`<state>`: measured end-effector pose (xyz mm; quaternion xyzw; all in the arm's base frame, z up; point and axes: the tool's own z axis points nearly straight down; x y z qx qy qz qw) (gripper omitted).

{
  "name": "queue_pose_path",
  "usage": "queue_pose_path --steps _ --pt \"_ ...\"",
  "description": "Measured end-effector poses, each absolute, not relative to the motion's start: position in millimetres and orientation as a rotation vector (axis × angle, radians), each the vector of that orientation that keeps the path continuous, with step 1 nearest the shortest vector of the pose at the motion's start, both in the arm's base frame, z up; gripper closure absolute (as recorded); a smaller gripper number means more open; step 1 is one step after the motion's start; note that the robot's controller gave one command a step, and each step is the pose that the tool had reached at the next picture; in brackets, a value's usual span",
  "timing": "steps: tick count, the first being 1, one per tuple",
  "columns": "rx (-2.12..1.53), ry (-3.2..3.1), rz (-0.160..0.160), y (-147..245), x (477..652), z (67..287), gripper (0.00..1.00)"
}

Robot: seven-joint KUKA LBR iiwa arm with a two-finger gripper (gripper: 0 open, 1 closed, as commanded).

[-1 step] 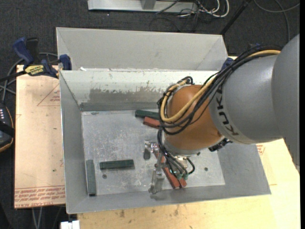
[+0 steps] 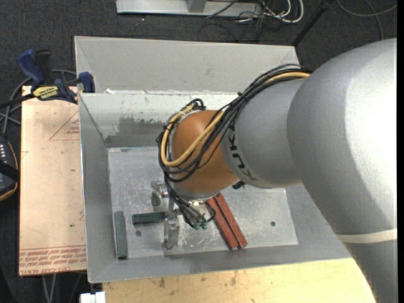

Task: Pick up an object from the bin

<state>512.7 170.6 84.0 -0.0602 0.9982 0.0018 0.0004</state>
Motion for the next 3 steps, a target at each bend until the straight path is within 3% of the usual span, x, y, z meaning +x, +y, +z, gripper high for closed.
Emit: queue_pose_path --steps 1,2,3 --pt "-0.178 3.136 0.003 167 512.9 86 1.00" --pt "-0.239 3.121 0.004 155 520.2 220 1.00" --pt "-0.241 3.130 0.002 155 518.5 215 0.00"
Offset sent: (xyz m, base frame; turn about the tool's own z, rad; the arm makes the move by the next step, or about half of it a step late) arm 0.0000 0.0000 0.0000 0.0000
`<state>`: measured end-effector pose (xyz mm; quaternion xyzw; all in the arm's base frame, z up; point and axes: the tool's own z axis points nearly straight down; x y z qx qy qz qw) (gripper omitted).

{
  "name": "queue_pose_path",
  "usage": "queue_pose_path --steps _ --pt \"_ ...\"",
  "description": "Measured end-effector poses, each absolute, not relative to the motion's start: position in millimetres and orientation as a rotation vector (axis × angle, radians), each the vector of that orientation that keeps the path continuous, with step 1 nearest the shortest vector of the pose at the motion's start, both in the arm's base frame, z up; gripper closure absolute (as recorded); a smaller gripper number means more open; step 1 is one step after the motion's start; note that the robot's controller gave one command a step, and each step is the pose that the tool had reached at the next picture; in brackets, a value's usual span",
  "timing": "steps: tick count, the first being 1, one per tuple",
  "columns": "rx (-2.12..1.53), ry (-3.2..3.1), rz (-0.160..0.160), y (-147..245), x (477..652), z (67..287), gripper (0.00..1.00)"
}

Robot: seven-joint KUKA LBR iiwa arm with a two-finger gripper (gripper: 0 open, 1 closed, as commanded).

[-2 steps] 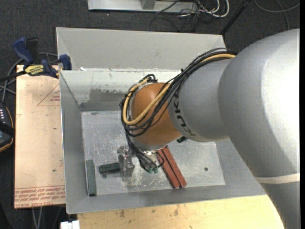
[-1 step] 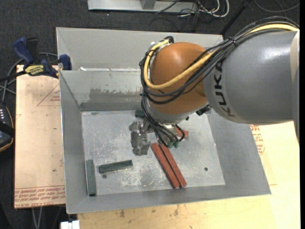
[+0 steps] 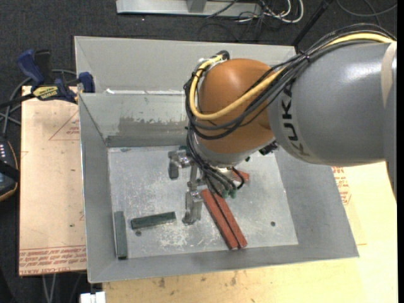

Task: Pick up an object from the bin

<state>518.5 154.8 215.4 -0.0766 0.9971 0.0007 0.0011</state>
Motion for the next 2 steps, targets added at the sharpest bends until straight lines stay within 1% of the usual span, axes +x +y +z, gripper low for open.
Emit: queue_pose_path --steps 1,2 --pt "-0.648 3.078 0.001 167.1 541.6 66.6 0.00" --pt "-0.645 3.073 0.003 167.3 543.2 70.8 1.00"
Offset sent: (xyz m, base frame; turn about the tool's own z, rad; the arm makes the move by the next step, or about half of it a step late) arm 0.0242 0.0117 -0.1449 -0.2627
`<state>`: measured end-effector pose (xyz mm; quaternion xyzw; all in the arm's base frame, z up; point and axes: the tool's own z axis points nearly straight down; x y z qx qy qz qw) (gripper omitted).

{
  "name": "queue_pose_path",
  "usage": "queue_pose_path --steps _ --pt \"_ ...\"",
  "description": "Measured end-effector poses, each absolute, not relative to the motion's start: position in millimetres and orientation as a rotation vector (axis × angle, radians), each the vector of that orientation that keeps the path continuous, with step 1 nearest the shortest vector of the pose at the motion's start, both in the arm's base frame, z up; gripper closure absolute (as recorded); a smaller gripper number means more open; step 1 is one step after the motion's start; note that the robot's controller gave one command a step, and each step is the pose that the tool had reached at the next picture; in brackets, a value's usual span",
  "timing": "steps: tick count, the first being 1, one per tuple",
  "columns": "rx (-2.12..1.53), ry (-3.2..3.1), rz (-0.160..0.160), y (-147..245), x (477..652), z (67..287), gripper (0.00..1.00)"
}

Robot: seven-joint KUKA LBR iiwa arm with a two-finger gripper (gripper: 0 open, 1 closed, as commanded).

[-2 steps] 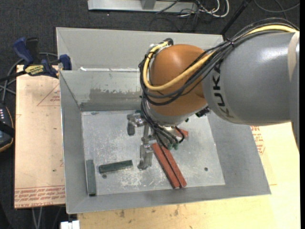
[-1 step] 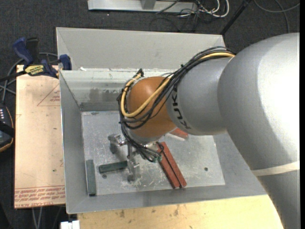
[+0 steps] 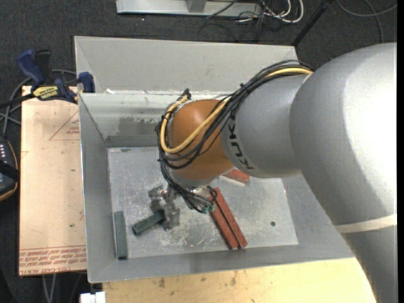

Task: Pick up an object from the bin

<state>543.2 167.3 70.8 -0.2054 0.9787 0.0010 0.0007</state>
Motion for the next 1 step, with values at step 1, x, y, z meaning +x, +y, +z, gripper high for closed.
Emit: queue_pose_path --steps 1 --pt "-0.778 3.032 0.000 142.4 541.7 217.0 1.00"
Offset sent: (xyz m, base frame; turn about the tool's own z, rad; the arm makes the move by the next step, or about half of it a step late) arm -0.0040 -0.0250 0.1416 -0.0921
